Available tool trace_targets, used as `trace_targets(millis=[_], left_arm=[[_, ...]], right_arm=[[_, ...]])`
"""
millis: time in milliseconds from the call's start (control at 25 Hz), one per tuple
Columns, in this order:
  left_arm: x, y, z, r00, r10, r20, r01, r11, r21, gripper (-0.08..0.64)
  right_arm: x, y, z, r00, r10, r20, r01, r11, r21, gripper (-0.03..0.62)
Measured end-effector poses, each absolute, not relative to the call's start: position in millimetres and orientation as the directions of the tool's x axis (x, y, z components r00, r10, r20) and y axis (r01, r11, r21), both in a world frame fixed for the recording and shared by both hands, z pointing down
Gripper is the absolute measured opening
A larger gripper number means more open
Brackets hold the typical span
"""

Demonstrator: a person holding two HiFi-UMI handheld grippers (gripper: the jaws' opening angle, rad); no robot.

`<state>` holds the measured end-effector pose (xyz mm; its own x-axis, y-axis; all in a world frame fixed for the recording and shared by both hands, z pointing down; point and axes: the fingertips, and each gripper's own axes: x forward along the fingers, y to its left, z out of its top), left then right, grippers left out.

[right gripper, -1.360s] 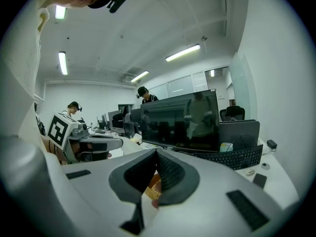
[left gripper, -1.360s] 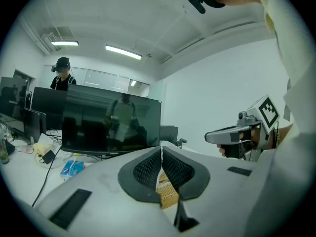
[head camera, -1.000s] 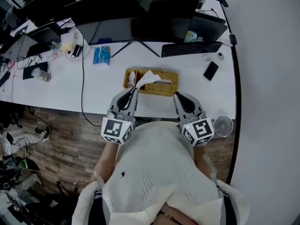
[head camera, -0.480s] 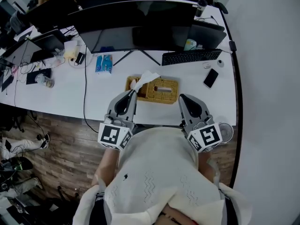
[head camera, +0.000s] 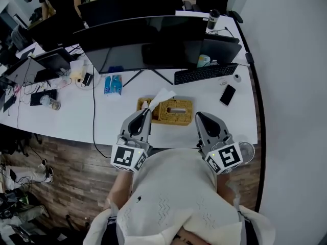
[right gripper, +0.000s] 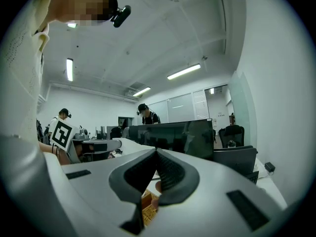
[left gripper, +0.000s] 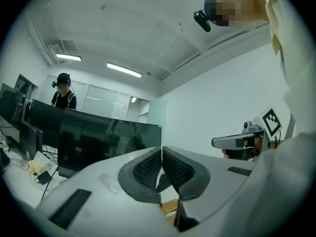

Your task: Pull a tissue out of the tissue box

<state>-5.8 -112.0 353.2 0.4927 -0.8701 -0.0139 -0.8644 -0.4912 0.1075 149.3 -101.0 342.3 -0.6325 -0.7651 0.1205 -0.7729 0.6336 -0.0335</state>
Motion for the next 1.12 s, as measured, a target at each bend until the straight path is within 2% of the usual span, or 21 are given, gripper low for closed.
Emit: trace_targets(millis=[1120], left_arm=[[3, -109, 369, 0.499, -0.866, 0.02, -0.863, -0.495, 0.101, 0.015]], right_arm=[[144, -100, 351, -0.67, -0.733, 0.117, -0.742, 0.668, -0.063, 0.0]])
